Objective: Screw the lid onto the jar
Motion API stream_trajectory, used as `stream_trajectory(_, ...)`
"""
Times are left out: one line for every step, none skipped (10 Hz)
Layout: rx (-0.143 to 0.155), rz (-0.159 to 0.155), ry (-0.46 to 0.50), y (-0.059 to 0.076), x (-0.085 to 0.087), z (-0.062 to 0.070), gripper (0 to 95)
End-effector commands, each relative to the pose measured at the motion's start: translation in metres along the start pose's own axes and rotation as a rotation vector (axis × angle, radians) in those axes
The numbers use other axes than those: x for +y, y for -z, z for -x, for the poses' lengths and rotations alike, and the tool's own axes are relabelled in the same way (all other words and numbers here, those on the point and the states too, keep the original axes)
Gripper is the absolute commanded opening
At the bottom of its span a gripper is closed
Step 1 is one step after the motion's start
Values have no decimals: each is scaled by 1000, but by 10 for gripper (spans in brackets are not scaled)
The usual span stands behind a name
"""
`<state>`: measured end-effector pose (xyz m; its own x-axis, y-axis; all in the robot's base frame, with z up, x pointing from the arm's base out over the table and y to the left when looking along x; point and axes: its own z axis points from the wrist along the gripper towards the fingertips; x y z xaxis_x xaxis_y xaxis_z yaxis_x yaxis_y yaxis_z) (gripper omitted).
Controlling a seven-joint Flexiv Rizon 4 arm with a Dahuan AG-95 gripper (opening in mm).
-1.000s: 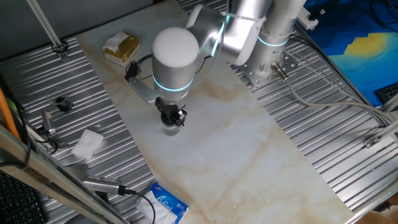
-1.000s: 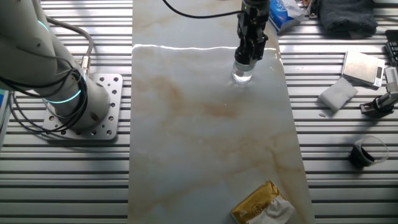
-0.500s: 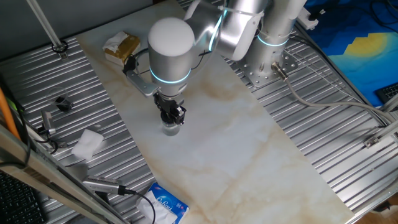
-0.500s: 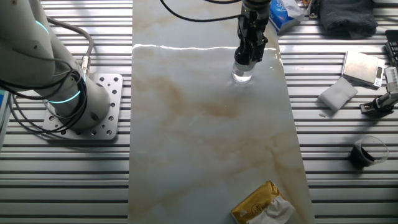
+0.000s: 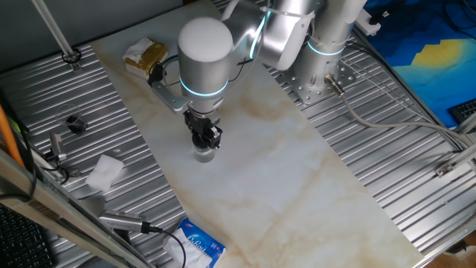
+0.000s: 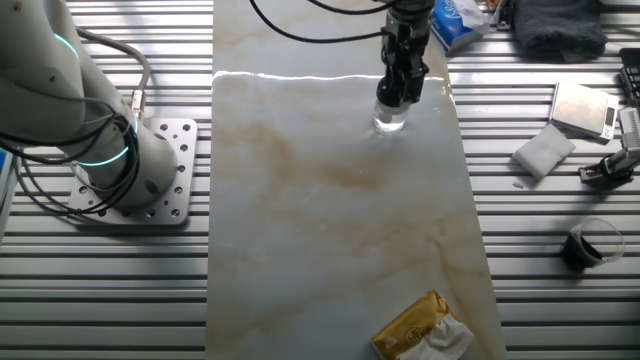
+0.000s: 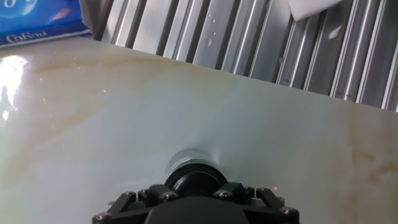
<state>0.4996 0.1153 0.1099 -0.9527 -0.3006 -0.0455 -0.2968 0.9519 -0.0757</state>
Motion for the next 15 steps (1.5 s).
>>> stream_trajectory(-8,2,-1,-1,0,0,0)
stream_trajectory(-14,9,1,0,-1,-1,0)
stream_trajectory(-18,18,0,0,-2,-1,0)
stream_trajectory(-20,20,1,-1,-3,-2,0)
stream_trajectory(-24,22,-1,-2,-3,-2,0)
stream_trajectory(-28,22,-1,-3,-3,-2,0)
stream_trajectory(-32,25,-2,-4,-2,-2,0)
stream_trajectory(-36,29,-2,-4,-2,-2,0)
stream_trajectory(-40,32,-3,-4,-2,-2,0)
stream_trajectory(-43,37,-3,-4,-2,-2,0)
stream_trajectory(-46,41,-4,-5,-2,-2,0)
stream_trajectory(-51,49,-3,-5,-2,-2,0)
stream_trajectory(-53,51,-3,-5,-2,-2,0)
stream_trajectory(-56,54,0,-5,-2,-2,0)
stream_trajectory(-55,53,0,-5,-2,-2,0)
